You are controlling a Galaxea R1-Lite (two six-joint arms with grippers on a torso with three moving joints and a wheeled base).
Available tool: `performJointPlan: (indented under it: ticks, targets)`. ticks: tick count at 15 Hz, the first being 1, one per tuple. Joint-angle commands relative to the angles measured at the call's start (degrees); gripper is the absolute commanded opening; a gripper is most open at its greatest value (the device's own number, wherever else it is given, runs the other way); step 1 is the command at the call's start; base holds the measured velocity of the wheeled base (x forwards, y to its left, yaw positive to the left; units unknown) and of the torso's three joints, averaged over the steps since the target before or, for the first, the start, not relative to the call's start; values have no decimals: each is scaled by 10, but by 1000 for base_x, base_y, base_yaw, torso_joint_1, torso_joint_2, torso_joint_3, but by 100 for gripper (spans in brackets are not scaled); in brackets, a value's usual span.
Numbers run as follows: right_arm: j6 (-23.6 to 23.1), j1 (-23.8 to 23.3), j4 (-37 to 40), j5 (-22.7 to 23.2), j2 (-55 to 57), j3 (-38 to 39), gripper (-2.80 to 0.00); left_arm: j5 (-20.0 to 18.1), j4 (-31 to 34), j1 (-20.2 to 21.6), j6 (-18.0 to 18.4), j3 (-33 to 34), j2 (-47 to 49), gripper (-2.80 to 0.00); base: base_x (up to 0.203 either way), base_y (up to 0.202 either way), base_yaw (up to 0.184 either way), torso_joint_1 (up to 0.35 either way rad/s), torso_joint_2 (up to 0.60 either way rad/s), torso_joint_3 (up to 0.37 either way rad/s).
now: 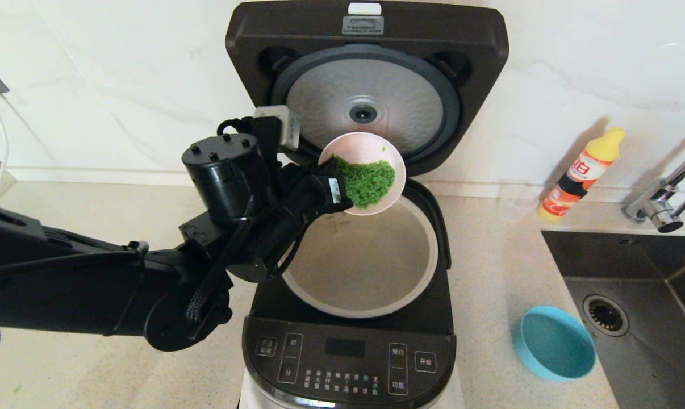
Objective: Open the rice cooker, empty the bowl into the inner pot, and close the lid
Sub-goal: Pour the chopped green onions from the bowl into the rice cooker
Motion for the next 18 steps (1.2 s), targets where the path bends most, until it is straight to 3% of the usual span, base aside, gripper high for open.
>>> performJointPlan:
  ticks: [1, 7, 13, 18]
  targets:
    - [0, 0, 0, 0, 0, 1, -280, 1, -19, 4, 8, 6, 8, -280, 0, 0, 0, 0, 0, 0]
    - [0, 0, 0, 0, 0, 0, -280, 2, -102, 5, 89, 9, 27, -280, 0, 0, 0, 0, 0, 0]
    - [0, 0, 0, 0, 0, 1, -280, 11, -182, 5, 140, 16, 33, -280, 0, 0, 0, 0, 0, 0]
    - [0, 0, 0, 0, 0, 1, -280, 14, -235, 5, 161, 17, 65, -280, 0, 0, 0, 0, 0, 0]
